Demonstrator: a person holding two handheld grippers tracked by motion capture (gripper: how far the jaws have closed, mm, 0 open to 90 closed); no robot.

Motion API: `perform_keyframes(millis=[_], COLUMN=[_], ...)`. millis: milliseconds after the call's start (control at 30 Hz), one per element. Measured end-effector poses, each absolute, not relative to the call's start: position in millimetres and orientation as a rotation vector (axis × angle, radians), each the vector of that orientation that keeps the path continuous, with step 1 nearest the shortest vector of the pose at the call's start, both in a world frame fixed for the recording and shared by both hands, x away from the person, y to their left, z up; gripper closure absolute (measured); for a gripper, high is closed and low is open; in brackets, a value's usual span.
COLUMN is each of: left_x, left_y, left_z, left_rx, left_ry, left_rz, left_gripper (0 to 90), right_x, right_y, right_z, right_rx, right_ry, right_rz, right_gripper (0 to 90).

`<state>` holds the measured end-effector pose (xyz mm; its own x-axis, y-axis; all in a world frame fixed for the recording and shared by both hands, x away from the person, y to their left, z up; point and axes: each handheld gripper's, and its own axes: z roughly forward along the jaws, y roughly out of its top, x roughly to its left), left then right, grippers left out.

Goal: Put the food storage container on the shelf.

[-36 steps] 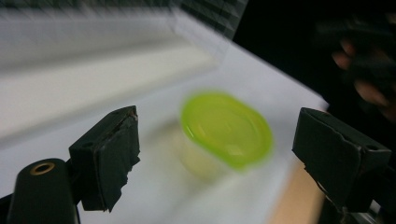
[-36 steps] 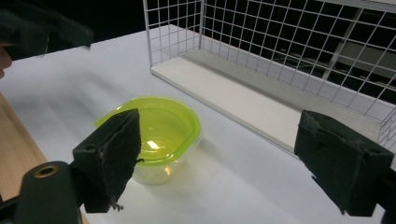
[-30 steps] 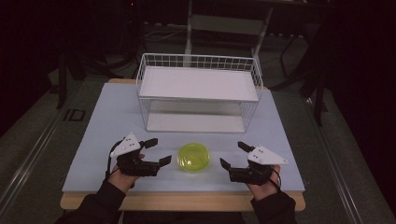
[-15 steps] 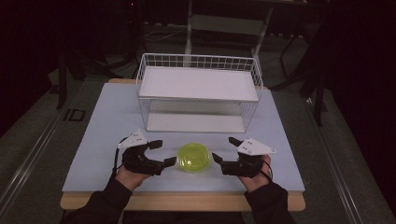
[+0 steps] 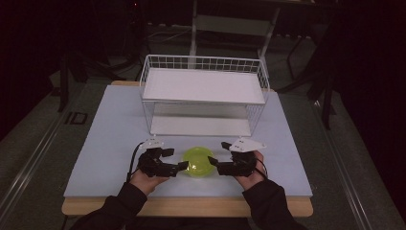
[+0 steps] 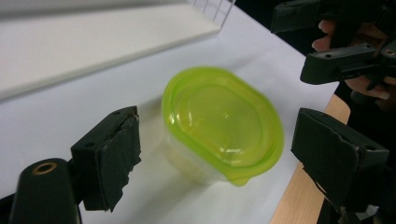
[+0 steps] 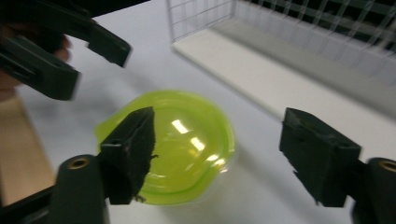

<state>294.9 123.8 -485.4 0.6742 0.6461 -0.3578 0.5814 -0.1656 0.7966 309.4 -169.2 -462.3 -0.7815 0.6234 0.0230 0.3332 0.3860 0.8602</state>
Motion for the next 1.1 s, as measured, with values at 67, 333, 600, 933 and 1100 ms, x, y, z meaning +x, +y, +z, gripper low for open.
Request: perform_keyframes(millis=[67,333,600,933,1100], left_x=[296.7,301.3,302.4,299.5,296.7], left_y=[123.9,121.2,120.6,122.1,120.0], left_z=[-493.1,-507.2,-510.6,-511.6,-510.6], left_rx=[1.845,1.834,1.818,1.798,1.841], left_ry=[1.024,1.086,1.099,1.099,1.067], left_rz=[0.054,-0.044,-0.067,-0.135,-0.200], left_gripper=[22.5,38.5,54.3,65.4,69.8], right_x=[312.7,327.6,340.7,340.1,339.3], right_y=[-168.2,-172.7,-174.9,-169.4,-177.0], right_z=[-466.0,-476.5,-490.2,-491.0,-488.3], right_rx=[0.850,1.037,1.234,1.325,1.351], right_ry=[2.374,2.448,2.529,2.653,2.664], right_rz=[1.358,1.407,1.355,1.353,1.390], right_gripper=[27.1,31.3,35.7,58.1,74.2])
